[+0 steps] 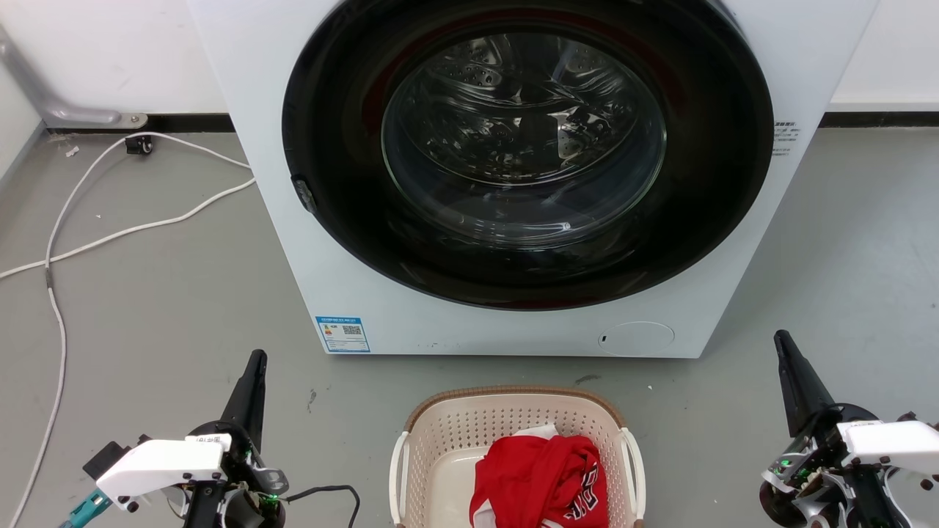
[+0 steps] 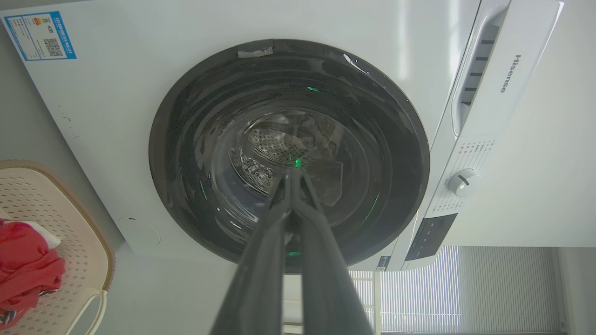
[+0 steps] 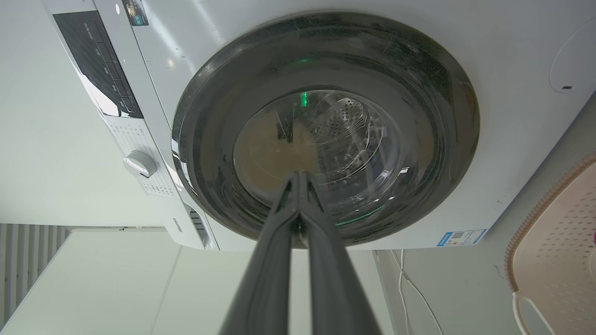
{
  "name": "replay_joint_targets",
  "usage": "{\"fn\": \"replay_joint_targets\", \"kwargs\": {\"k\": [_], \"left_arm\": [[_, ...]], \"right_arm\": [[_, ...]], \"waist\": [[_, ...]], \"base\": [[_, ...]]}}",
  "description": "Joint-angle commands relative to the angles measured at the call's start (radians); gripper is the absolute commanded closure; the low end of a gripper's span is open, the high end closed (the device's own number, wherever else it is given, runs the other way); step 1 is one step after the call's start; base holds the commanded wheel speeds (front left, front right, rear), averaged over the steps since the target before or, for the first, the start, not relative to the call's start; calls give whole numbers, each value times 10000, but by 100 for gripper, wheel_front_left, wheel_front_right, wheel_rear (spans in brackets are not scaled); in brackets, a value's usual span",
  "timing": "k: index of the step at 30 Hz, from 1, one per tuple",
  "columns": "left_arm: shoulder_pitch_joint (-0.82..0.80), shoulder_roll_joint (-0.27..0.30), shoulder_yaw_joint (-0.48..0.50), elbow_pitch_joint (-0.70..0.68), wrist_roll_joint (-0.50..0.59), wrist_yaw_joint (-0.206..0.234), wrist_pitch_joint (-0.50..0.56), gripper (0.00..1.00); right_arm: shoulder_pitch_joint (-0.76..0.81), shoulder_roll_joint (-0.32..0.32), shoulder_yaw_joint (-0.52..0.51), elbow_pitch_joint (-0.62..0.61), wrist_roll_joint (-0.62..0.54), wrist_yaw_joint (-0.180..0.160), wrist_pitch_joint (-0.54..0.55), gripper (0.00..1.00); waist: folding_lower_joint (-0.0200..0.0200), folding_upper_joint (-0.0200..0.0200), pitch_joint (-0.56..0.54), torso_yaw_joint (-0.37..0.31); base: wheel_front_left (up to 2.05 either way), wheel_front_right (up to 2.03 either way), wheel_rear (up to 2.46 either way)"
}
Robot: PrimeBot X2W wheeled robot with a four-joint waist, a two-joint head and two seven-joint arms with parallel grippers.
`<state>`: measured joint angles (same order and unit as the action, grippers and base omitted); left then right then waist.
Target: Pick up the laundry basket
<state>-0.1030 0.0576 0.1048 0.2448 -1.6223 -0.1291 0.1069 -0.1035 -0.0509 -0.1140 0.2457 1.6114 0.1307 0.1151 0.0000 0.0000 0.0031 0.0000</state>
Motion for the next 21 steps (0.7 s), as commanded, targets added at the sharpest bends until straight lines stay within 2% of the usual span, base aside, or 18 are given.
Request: {"fn": "replay_joint_targets", "kwargs": {"k": [1,21], "left_arm": [[-93,-6,30,15,40,-28,24,100],[-97,-27,58,15,78,-28,55,100]], "right_arm": [[-108,5,-10,8,18,0,22,100],[-108,5,-12,8,17,0,24,100]], "waist": [[0,0,0,0],[0,0,0,0]], "base": [[0,0,0],[0,0,0]]}}
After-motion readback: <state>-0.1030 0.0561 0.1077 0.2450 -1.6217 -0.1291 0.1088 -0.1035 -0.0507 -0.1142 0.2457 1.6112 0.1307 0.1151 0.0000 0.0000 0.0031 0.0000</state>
